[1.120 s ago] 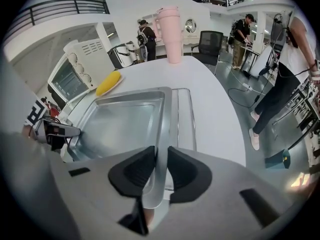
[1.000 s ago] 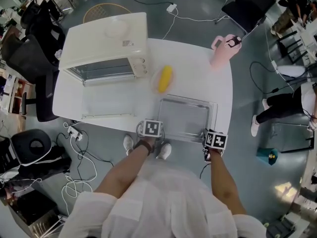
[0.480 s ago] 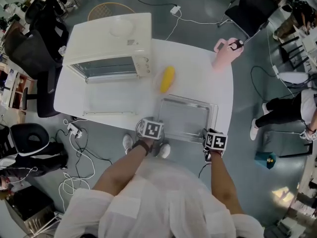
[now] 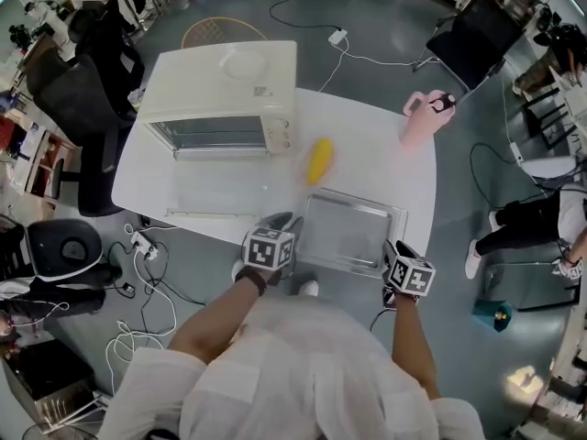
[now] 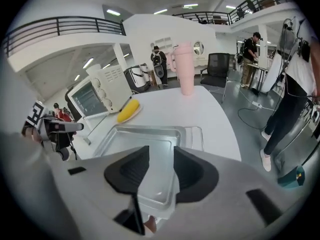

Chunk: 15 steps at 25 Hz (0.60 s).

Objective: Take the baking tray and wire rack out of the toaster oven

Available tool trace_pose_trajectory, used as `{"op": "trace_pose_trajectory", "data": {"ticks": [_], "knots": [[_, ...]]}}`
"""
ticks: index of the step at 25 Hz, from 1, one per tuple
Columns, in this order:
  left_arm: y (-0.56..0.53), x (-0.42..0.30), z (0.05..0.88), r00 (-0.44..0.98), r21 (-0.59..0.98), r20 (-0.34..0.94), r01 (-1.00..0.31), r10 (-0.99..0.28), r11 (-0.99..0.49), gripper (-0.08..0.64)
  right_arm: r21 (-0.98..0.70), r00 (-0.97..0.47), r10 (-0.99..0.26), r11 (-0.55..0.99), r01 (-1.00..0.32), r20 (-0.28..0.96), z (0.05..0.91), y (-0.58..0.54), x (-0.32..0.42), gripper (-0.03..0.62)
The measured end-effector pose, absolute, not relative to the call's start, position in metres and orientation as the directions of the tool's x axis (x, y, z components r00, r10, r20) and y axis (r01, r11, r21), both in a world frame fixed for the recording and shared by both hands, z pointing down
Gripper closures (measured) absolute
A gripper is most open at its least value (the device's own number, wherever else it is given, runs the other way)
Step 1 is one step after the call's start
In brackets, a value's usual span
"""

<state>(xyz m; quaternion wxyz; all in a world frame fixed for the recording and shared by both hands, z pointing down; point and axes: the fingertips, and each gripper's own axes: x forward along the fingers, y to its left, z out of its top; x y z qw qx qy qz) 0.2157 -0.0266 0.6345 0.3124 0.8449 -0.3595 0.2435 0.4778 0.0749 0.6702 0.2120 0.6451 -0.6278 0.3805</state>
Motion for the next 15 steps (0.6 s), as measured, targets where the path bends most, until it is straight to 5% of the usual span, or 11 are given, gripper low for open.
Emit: {"op": "trace_pose_trajectory", "data": {"ticks": [5,15], "knots": [[-0.04,0.21,0.578,0.697,0.377,0.467,-0.714,-0.545,-0.59,0.516,-0.243,-0.115,-0.756,-0.06,-0.968,0.644,0.62,0.052,0.466,0.456],[-0.066,0.17,0.431,0.711,0.311,0.051,-0.678,-0.701,-0.666,0.532,-0.145,-0.19,-0.936,0.153,-0.978,0.296,0.496,0.016,0.431,0.586]]}}
